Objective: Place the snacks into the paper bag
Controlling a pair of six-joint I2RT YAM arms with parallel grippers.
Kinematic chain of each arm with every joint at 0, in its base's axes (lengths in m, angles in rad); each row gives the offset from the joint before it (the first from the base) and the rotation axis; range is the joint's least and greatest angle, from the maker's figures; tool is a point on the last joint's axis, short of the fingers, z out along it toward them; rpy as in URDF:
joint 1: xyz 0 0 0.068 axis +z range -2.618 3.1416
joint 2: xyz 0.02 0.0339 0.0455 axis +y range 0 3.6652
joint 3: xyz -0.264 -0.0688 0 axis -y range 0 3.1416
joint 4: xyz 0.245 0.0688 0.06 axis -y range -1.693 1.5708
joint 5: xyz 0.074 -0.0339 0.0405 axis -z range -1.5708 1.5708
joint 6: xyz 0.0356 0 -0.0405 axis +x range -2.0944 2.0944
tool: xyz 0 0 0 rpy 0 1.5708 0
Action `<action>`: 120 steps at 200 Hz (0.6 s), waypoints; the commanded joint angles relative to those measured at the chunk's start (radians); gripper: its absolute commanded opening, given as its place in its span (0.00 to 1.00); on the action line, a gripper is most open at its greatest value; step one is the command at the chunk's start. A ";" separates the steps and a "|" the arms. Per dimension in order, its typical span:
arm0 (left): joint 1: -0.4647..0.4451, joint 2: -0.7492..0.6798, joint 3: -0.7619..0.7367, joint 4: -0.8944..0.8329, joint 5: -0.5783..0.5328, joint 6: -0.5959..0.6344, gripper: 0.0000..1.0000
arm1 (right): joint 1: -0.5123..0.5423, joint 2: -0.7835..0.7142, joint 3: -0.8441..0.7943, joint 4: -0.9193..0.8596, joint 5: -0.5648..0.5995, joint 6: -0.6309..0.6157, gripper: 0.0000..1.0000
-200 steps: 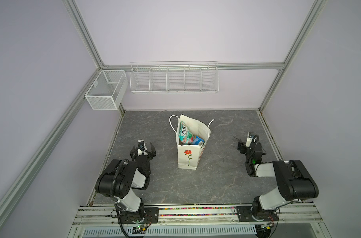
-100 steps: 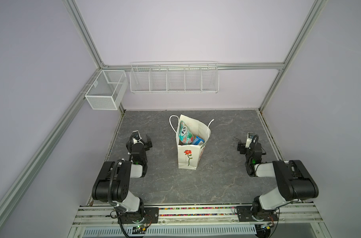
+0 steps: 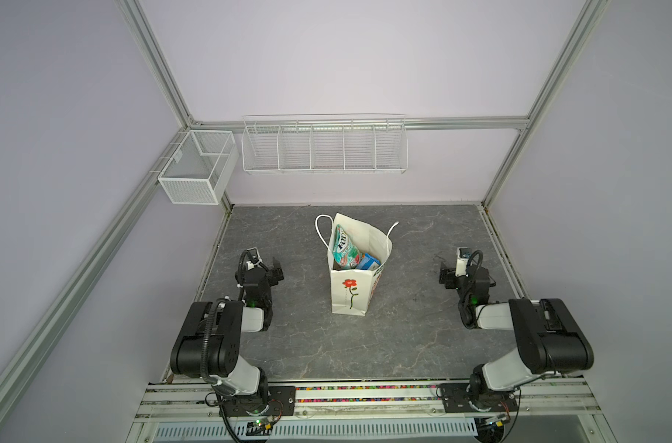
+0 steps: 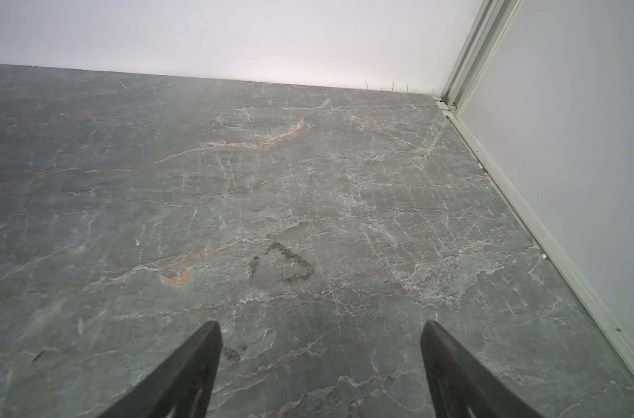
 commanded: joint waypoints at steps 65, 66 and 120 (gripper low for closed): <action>0.010 -0.010 0.020 -0.006 0.072 0.028 0.99 | -0.010 -0.017 0.015 -0.007 -0.063 -0.008 0.89; 0.010 -0.010 0.020 -0.006 0.072 0.028 0.99 | -0.011 -0.016 0.015 -0.007 -0.064 -0.008 0.89; 0.010 -0.010 0.020 -0.004 0.072 0.028 0.99 | -0.010 -0.016 0.014 -0.008 -0.064 -0.009 0.89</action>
